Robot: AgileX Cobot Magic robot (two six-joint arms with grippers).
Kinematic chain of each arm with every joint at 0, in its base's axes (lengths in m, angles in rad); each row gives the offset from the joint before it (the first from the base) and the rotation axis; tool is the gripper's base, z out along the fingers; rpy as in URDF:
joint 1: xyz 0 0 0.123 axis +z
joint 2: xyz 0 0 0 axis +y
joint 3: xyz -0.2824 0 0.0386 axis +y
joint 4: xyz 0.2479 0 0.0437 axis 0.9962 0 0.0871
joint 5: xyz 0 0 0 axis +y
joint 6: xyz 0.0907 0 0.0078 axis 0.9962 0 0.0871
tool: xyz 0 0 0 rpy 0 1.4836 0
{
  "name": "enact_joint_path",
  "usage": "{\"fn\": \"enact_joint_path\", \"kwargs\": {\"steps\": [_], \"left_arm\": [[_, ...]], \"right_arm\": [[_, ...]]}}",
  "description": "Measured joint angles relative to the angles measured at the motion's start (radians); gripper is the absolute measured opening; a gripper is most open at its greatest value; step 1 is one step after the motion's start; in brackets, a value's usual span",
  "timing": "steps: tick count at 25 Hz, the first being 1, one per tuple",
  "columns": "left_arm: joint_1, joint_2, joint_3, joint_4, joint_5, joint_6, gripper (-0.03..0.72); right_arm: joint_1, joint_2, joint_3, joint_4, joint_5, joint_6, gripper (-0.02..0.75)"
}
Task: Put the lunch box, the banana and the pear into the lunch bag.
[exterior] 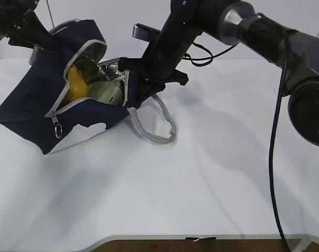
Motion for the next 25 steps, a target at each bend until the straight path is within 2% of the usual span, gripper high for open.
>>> {"fn": "enact_joint_path", "kwargs": {"steps": [5,10,16,21,25], "left_arm": [[0.002,0.0,0.0,-0.092,0.0,-0.015,0.003],[-0.018,0.0,0.0,-0.112,-0.002,-0.038,0.003],[-0.111,0.0,0.0,-0.126,-0.004,-0.065,0.003],[-0.172,0.004,0.0,-0.212,-0.004,-0.067,0.003],[-0.206,0.004,0.0,-0.291,-0.009,-0.069,0.003]], "right_arm": [[0.006,-0.068,0.0,-0.092,0.002,-0.022,0.037],[0.008,-0.156,0.0,-0.213,0.013,-0.063,0.034],[0.052,-0.247,0.039,-0.328,0.022,-0.16,0.031],[0.076,-0.372,0.195,-0.436,0.028,-0.199,0.031],[0.076,-0.459,0.256,-0.538,0.046,-0.205,0.031]]}}
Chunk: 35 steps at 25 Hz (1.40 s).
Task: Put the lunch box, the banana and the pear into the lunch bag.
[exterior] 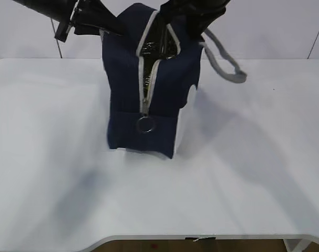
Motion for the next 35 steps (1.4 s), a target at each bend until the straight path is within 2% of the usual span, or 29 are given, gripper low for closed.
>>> {"fn": "enact_joint_path", "kwargs": {"steps": [7,19,22,25,29,35], "left_arm": [[-0.043,0.035,0.0,-0.047,-0.047,0.0,0.003],[-0.043,0.086,0.0,-0.025,-0.066,0.0,0.008],[-0.043,0.086,0.0,-0.007,-0.066,0.0,0.035],[-0.043,0.086,0.0,-0.007,-0.066,0.0,0.103],[-0.043,0.086,0.0,-0.007,-0.042,0.0,0.202],[-0.019,0.086,0.0,-0.006,-0.014,-0.002,0.26]], "right_arm": [[0.0,-0.026,0.0,-0.06,0.0,0.0,0.031],[0.0,0.038,0.004,-0.076,-0.016,0.002,0.031],[0.0,0.044,0.004,-0.08,-0.02,0.015,0.032],[0.0,0.046,0.004,-0.085,-0.023,0.025,0.045],[0.0,0.046,0.004,-0.088,-0.027,0.044,0.13],[0.0,0.044,0.004,-0.088,-0.029,0.085,0.351]]}}
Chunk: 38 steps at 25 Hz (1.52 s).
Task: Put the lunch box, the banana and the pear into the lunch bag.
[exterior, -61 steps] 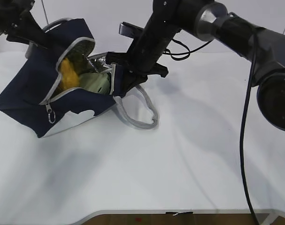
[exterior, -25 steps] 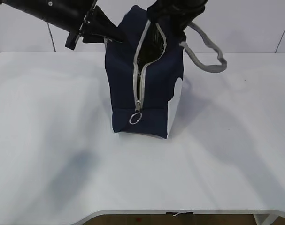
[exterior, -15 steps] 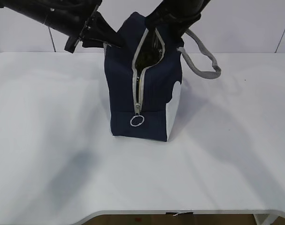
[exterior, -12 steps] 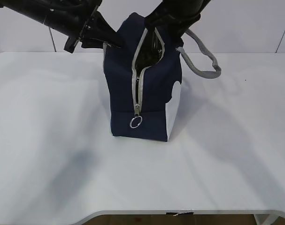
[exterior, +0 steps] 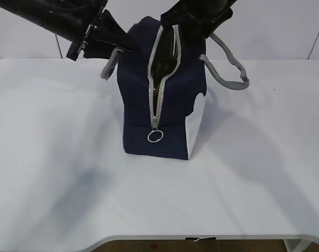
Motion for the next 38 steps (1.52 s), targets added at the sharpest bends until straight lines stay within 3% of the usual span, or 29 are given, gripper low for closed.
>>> {"fn": "enact_joint_path", "kwargs": {"steps": [7,11,14,20,26,30,38], "left_arm": [[0.034,-0.019,0.0,0.033,0.0,0.0,0.414],[0.034,-0.054,0.0,0.033,0.005,0.0,0.439],[0.034,-0.083,0.0,0.06,0.007,0.0,0.44],[0.034,-0.189,0.0,0.297,0.022,-0.024,0.398],[0.028,-0.299,0.0,0.48,0.032,-0.056,0.376],[-0.013,-0.368,0.0,0.624,0.042,-0.084,0.372],[-0.054,-0.476,0.051,0.706,0.048,-0.099,0.344]], "right_arm": [[0.0,-0.057,0.0,0.0,-0.003,0.045,0.398],[0.0,-0.103,0.0,0.035,-0.003,0.046,0.398],[0.0,-0.136,0.0,0.086,-0.003,0.046,0.399],[0.0,-0.228,0.01,0.146,-0.003,0.047,0.399],[0.0,-0.338,0.13,0.218,-0.001,0.047,0.387],[0.0,-0.397,0.24,0.252,-0.001,0.047,0.386],[0.0,-0.476,0.483,0.288,-0.003,0.047,0.386]]}}
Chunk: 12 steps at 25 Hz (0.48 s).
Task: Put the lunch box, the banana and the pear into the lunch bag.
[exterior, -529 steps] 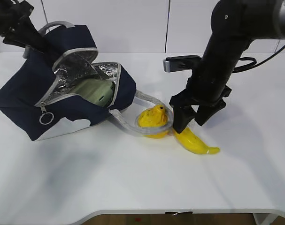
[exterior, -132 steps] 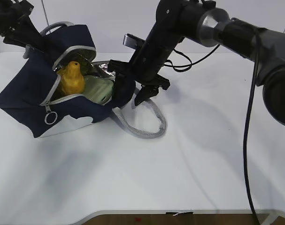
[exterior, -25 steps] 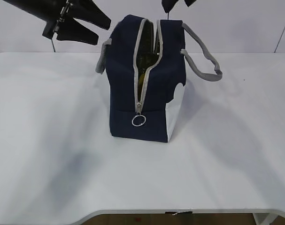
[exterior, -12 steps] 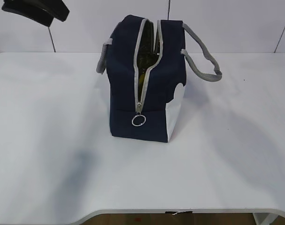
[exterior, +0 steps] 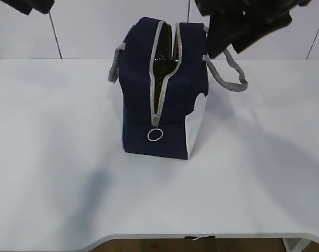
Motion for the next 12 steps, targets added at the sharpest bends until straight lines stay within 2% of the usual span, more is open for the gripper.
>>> {"fn": "enact_joint_path", "kwargs": {"steps": [2,4,9,12], "left_arm": [[0.0,-0.019,0.037,0.021,0.002,0.0,0.34],[0.0,-0.036,0.072,0.031,0.002,0.0,0.339],[0.0,-0.06,0.101,0.04,0.002,0.0,0.33],[0.0,-0.06,0.101,0.04,0.002,-0.002,0.324]], "right_arm": [[0.0,-0.039,0.079,0.002,-0.016,0.0,0.386],[0.0,-0.089,0.171,0.002,-0.094,0.0,0.386],[0.0,-0.249,0.403,0.004,-0.398,-0.01,0.386],[0.0,-0.335,0.582,0.004,-0.64,-0.067,0.386]]}}
